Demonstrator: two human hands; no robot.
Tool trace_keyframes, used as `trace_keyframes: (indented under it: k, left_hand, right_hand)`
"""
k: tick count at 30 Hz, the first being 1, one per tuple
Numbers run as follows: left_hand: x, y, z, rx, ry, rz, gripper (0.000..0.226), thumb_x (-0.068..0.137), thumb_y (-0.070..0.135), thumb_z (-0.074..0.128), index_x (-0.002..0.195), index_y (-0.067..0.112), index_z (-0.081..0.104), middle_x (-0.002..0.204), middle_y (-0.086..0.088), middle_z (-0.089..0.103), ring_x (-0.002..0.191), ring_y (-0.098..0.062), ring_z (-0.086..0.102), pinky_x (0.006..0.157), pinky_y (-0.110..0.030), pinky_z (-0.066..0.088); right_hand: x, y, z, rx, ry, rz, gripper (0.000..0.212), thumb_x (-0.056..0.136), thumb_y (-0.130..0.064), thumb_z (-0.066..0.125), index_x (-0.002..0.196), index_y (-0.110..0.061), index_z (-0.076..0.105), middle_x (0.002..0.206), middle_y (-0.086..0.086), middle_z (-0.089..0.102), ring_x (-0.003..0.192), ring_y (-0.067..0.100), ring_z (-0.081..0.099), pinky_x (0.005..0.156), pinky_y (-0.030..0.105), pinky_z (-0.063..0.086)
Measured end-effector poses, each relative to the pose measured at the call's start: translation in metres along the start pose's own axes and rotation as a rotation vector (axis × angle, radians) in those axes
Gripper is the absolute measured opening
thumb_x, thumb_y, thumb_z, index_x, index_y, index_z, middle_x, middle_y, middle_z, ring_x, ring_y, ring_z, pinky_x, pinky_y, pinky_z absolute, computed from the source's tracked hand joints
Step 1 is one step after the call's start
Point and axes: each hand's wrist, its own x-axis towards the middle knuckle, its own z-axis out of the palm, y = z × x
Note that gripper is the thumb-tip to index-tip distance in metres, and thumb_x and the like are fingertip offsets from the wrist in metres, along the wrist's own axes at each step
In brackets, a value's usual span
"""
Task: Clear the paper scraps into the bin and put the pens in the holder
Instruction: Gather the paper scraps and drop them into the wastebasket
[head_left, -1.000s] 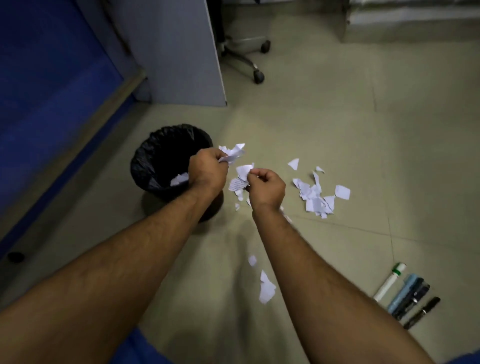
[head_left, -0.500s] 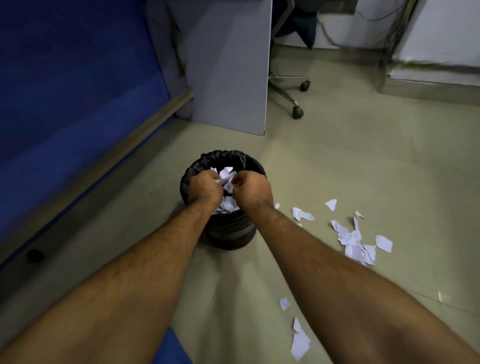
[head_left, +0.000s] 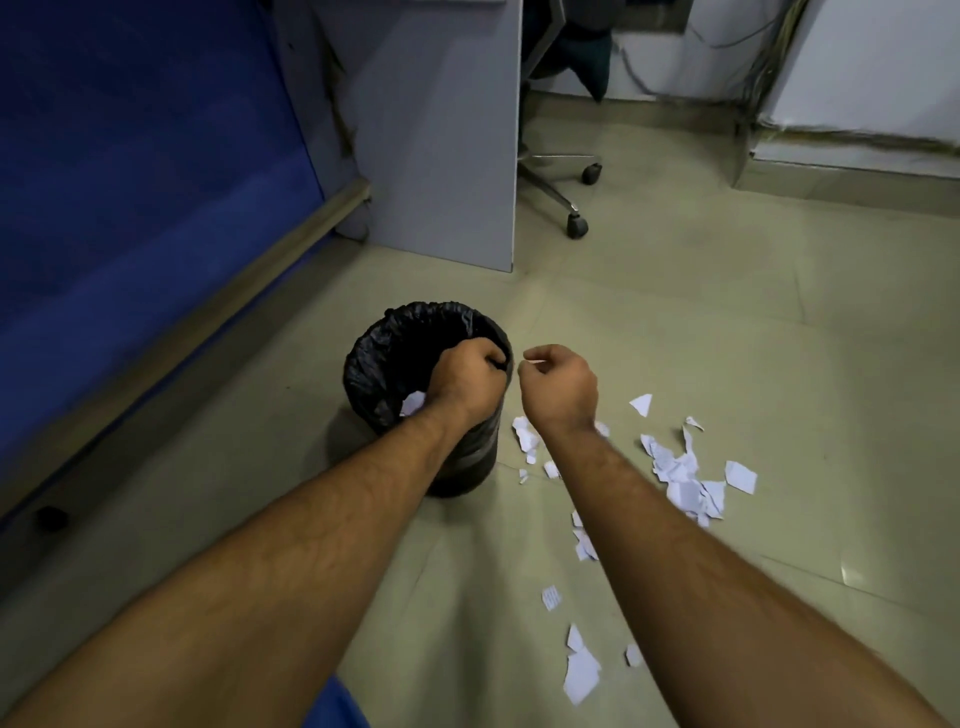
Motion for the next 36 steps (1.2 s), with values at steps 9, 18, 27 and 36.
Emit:
trace_keyframes:
  k: [9, 18, 27, 36]
  left_hand:
    - [-0.061, -0.011, 0.168, -0.04, -0.174, -0.097, 0.026, 0.085, 0.013, 0.056, 0.108, 0.023, 0.065, 0.137, 0.005, 0.056, 0.103, -0.025, 0.064, 0.085, -0.025, 0.048]
    - [-0.052, -0.043, 0.286, 0.456, -0.621, 0.159, 0.106, 0.066, 0.049, 0.078, 0.15, 0.027, 0.018, 0.155, -0.01, 0.024, 0.141, -0.032, 0.027, 0.107, -0.045, 0.04]
    - [-0.048, -0.04, 0.316, 0.75, -0.79, 0.135, 0.132, 0.058, 0.058, 0.085, 0.152, 0.04, -0.006, 0.161, -0.01, -0.019, 0.148, -0.042, -0.009, 0.112, -0.066, 0.02]
    - [-0.047, -0.042, 0.317, 0.743, -0.791, 0.148, 0.131, 0.059, 0.06, 0.083, 0.153, 0.039, -0.006, 0.162, -0.01, -0.017, 0.148, -0.043, -0.009, 0.111, -0.067, 0.02]
  right_hand:
    - [-0.012, 0.177, -0.055, -0.135, 0.065, 0.255, 0.034, 0.083, -0.009, 0.058, 0.116, -0.015, 0.065, 0.118, 0.006, 0.067, 0.109, 0.024, 0.062, 0.091, 0.029, 0.044]
    - [0.016, 0.299, -0.07, -0.445, 0.087, 0.198, 0.051, 0.074, -0.023, 0.058, 0.124, -0.012, 0.061, 0.124, 0.012, 0.062, 0.119, 0.034, 0.055, 0.097, 0.042, 0.045]
    - [0.075, 0.345, -0.103, -0.731, 0.01, 0.292, 0.091, 0.076, -0.057, 0.063, 0.153, -0.024, 0.026, 0.158, 0.013, 0.025, 0.147, 0.035, 0.02, 0.113, 0.05, 0.027]
    - [0.09, 0.316, -0.082, -0.836, -0.118, 0.045, 0.039, 0.085, -0.034, 0.057, 0.123, -0.026, 0.06, 0.116, 0.009, 0.058, 0.11, 0.035, 0.055, 0.085, 0.038, 0.047]
